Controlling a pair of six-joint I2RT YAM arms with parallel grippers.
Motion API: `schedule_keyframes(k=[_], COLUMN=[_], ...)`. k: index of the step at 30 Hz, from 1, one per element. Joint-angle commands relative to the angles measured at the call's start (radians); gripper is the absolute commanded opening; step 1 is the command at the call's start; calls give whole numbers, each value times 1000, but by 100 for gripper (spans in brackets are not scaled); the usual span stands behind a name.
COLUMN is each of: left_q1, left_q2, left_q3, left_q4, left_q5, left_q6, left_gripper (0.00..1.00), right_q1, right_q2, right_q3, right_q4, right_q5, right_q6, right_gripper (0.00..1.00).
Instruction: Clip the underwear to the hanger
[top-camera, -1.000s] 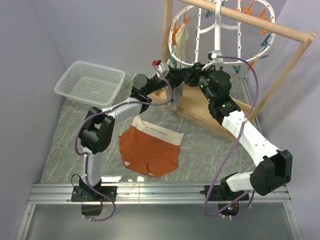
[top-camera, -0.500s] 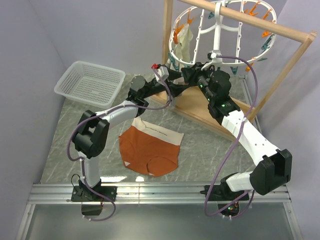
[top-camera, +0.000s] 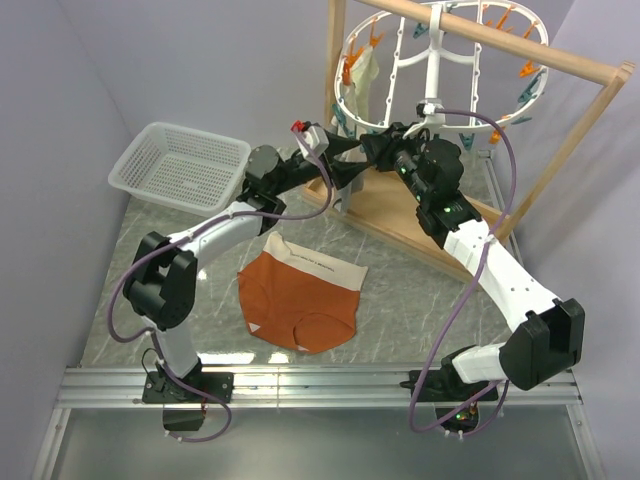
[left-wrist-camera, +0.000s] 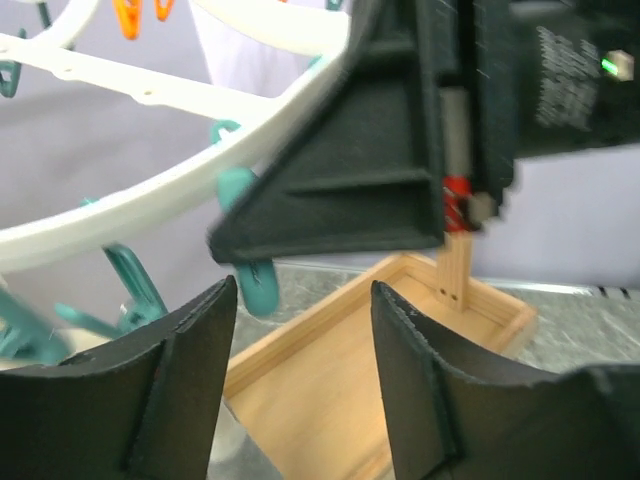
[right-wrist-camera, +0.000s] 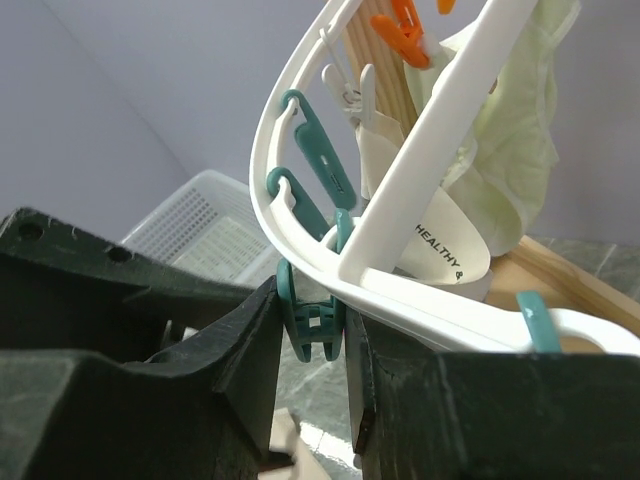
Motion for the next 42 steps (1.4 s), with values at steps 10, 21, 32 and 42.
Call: schedule_keyframes(k=[10, 21, 32, 42], left_q1=[-48, -49, -50, -41], left_q2=[110, 128, 147, 54], left_q3=[216, 122, 129, 53], left_q4=[-45, 168, 202, 112], left_q5=[-174, -117, -91, -39], left_q6=[52, -3, -31, 15], left_gripper=[40, 0, 0, 53], right_q1=[-22, -22, -21, -22], right_q2=[-29, -23, -13, -23], right_q3=[29, 3, -1, -12], right_q4=[80, 206, 240, 228], right_q5=[-40, 15, 43, 40], right_q6=[37, 69, 102, 68], right_gripper=[0, 43, 35, 0])
